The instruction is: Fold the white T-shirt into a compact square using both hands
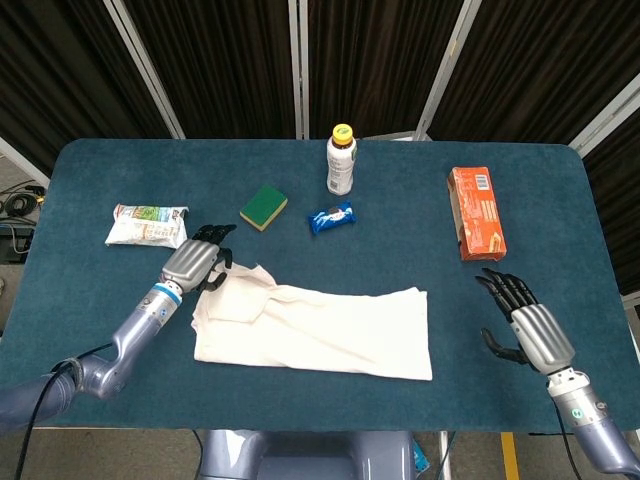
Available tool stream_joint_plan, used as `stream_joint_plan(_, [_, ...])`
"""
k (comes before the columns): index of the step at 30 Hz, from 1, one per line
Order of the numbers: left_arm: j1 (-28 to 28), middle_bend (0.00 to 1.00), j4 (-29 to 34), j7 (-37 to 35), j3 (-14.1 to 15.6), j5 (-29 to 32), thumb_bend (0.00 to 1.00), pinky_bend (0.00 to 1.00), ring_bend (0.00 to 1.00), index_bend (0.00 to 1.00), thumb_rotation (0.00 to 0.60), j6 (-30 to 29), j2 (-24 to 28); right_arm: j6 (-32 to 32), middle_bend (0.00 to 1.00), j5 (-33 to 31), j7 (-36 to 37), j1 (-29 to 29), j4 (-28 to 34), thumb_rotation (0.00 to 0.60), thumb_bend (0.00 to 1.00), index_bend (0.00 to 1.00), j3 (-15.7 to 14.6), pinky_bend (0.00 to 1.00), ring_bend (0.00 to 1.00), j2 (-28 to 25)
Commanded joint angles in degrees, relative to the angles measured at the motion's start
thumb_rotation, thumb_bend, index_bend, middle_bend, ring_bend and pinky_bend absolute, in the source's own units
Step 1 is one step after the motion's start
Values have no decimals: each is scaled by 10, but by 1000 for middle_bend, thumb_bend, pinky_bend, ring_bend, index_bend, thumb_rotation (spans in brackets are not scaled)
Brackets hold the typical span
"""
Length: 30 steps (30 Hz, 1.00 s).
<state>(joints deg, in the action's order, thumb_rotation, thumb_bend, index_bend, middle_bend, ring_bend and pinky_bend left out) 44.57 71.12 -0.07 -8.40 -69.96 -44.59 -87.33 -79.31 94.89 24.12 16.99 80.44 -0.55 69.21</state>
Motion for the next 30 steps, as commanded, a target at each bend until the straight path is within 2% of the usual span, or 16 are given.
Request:
stream_joint_plan(1, [-6,0,13,-4,8,-14,656,0,0,729,600,-7,9,-1,0,1,0,0,1,600,374,77,0,0,0,-1])
stream_joint_plan(12, [-18,0,41,1,40,-54,655,0,0,726,600,-20,27,-3,0,4,-6,-1,6,600,374,77,-2,0,0,-2])
stream_joint_plan(20, [-23,0,12,23,63,-69,655,0,0,720,600,-18,3,-7,0,5,-6,-2,8,600,374,77,-1,0,0,-3])
stream_joint_plan(30, [-31,0,-7,32,74,-81,655,0,0,716,600,-25,-7,-9,0,4,0,-3,7,600,374,77,0,0,0,-5])
